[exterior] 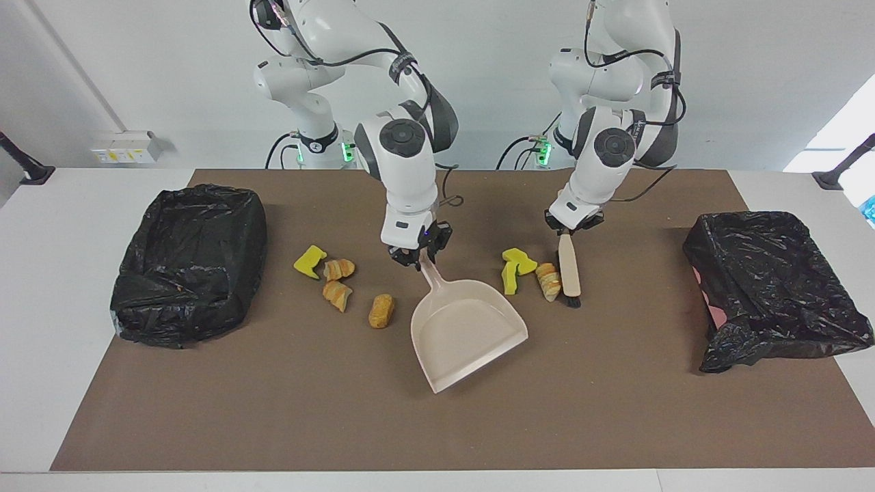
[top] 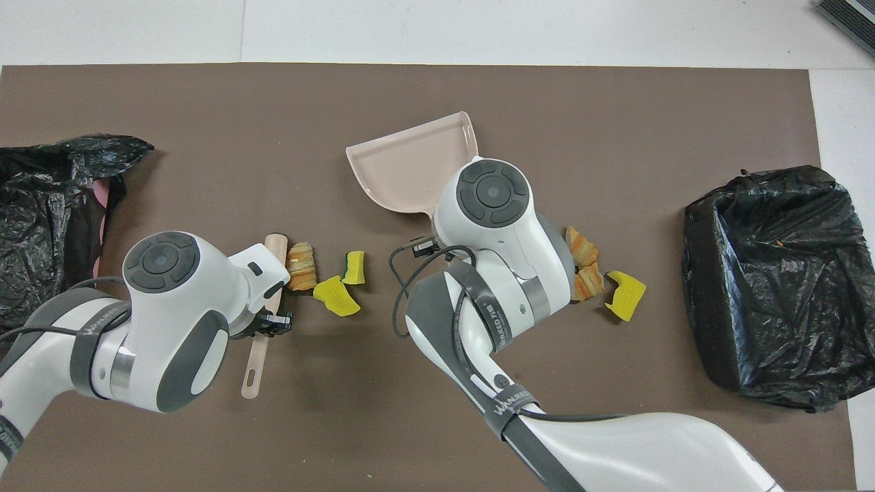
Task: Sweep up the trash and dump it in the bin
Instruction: 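Slide the dustpan with the right gripper toward the brush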
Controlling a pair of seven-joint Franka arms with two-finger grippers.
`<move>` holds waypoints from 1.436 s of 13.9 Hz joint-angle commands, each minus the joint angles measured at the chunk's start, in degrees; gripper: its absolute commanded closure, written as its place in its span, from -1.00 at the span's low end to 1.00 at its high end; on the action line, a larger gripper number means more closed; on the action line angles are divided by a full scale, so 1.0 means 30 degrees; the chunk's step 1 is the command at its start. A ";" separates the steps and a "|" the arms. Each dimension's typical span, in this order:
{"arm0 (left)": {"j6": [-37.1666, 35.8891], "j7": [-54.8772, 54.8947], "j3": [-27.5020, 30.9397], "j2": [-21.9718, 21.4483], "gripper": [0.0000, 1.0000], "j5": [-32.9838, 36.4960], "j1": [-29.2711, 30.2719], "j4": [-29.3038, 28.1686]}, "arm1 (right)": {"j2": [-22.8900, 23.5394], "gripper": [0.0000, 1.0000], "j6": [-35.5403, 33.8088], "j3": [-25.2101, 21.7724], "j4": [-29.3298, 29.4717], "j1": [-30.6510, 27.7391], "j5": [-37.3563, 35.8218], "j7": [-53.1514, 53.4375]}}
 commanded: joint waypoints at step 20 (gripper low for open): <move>0.1595 -0.0077 0.0181 -0.0631 1.00 -0.2183 -0.1612 -0.0993 | -0.2460 1.00 0.0495 0.0195 -0.5331 0.1391 -0.2718 -1.1344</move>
